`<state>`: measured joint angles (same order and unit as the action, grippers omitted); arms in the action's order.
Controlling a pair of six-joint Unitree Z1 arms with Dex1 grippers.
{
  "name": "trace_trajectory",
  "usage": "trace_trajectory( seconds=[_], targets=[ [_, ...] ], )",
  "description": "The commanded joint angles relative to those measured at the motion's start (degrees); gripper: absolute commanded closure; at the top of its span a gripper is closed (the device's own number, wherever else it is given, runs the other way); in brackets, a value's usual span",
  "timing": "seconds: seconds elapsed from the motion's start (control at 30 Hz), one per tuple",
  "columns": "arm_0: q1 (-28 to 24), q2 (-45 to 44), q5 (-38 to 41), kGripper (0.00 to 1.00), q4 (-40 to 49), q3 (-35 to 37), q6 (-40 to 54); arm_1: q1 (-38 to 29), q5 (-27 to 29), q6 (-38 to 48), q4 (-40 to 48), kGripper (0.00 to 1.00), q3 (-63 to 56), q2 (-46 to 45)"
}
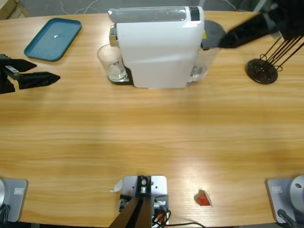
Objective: Pour coffee
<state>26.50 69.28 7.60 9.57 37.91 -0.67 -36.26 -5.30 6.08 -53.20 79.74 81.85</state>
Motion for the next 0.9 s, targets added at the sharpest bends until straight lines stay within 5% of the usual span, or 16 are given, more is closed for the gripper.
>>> trace_trajectory(
  seconds=[0.03, 0.3, 0.9],
  targets=[
    [0.9, -1.3, 1.7, 0.0, 0.0, 0.9, 0.0, 0.0, -2.4, 1.9, 10.6, 0.0, -18.6, -13.3],
    [4.7, 0.0, 3.5, 0.0, 0.6, 0.5, 0.6, -0.8, -0.6, -1.8, 38.5, 0.0, -40.4, -22.9],
    [3.6, 3.4, 5.1, 0.0, 1.1, 4.9, 2.2, -1.0, 1.5, -7.2, 37.1, 0.0, -43.3, -21.4]
  ],
)
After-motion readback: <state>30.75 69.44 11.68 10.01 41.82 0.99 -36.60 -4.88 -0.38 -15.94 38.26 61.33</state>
